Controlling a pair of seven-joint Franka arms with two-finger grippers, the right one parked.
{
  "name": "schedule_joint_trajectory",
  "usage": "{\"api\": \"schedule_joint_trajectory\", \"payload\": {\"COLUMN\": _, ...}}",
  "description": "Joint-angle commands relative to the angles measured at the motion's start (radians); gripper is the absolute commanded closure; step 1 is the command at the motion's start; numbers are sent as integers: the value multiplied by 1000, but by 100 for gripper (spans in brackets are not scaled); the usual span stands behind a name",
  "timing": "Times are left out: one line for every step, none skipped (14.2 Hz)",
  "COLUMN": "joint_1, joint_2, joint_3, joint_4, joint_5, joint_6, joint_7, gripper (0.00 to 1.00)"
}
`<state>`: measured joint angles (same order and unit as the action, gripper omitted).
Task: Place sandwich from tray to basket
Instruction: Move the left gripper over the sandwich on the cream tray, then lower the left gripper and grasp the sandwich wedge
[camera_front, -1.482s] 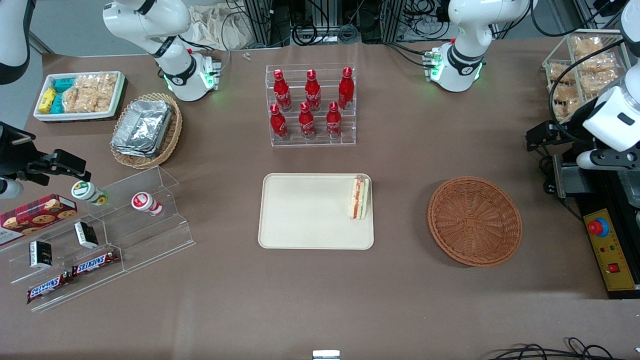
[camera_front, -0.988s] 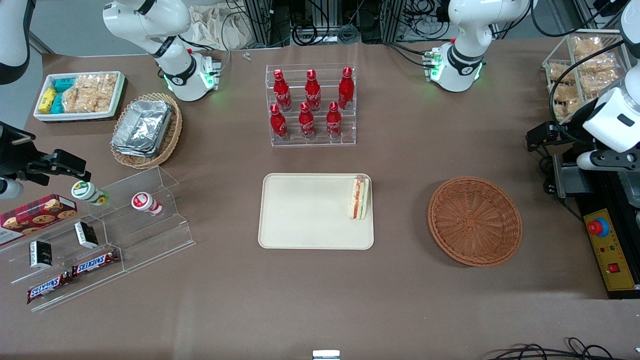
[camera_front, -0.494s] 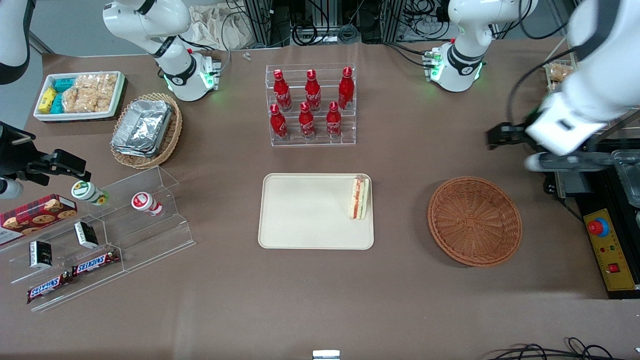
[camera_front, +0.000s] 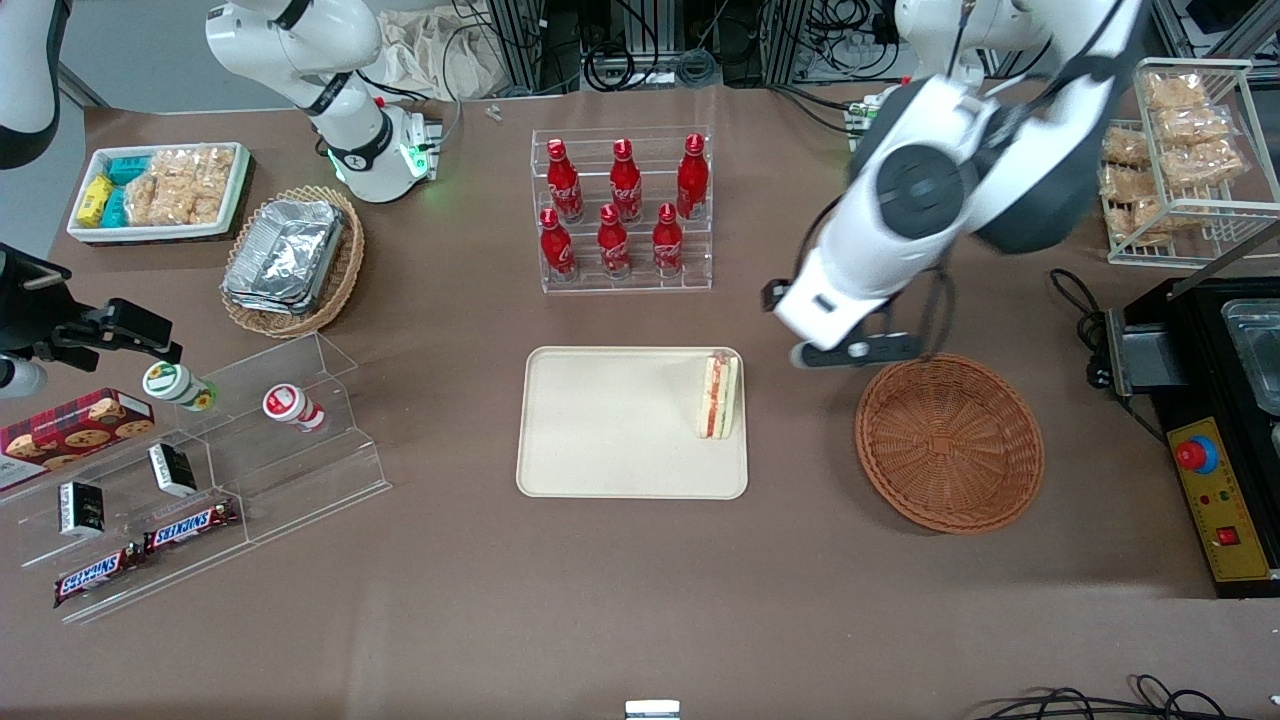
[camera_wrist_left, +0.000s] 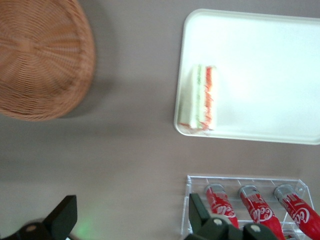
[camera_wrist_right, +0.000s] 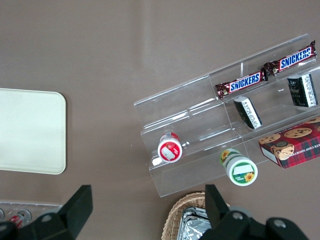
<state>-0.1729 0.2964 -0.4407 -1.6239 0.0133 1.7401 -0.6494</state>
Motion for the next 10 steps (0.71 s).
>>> {"api": "schedule_joint_trajectory", "payload": {"joint_1": -78, "joint_2": 111, "joint_3": 7, "joint_4": -14, "joint_5": 26, "joint_6": 122, "joint_7": -71, "gripper": 0}}
{"api": "schedule_joint_trajectory", "payload": {"joint_1": -98, "joint_2": 150, "joint_3": 7, "joint_4": -17, "joint_5": 58, "joint_6": 154, "joint_7": -81, "gripper": 0}}
{"api": "schedule_joint_trajectory", "payload": {"joint_1": -120, "joint_2": 194, "joint_3": 7, "joint_4": -16, "joint_5": 103, "joint_6": 176, "joint_7": -94, "gripper": 0}}
{"api": "schedule_joint_trajectory", "payload": {"joint_1": -141, "joint_2": 231, "joint_3": 7, "joint_4": -17, "joint_5": 138, "joint_6": 206, "joint_7": -119, "gripper": 0}}
{"api": "schedule_joint_trajectory", "payload": {"joint_1": -151, "joint_2": 265, "joint_3": 7, "joint_4": -19, "joint_5": 163, "joint_6": 238, "joint_7": -133, "gripper": 0}}
{"api": "schedule_joint_trajectory", "payload": {"joint_1": -154, "joint_2": 291, "joint_3": 7, "joint_4": -25, "joint_5": 187, "joint_6": 262, "joint_7": -134, "gripper": 0}}
{"api": "schedule_joint_trajectory", "payload": {"joint_1": -154, "joint_2": 311, "joint_3": 7, "joint_4": -27, "joint_5": 206, "joint_6": 289, "joint_7": -136, "gripper": 0}}
{"api": "schedule_joint_trajectory", "payload": {"joint_1": -152, "joint_2": 319, "joint_3": 8, "joint_4": -34, "joint_5": 208, "joint_6": 315, "joint_7": -136, "gripper": 0}}
{"api": "schedule_joint_trajectory", "payload": {"joint_1": -149, "joint_2": 320, "joint_3": 10, "joint_4": -48, "joint_5": 209, "joint_6": 340, "joint_7": -136, "gripper": 1}}
{"api": "schedule_joint_trajectory", "payload": {"joint_1": -145, "joint_2": 320, "joint_3": 10, "joint_4": -65, "joint_5": 209, "joint_6": 360, "joint_7": -133, "gripper": 6}}
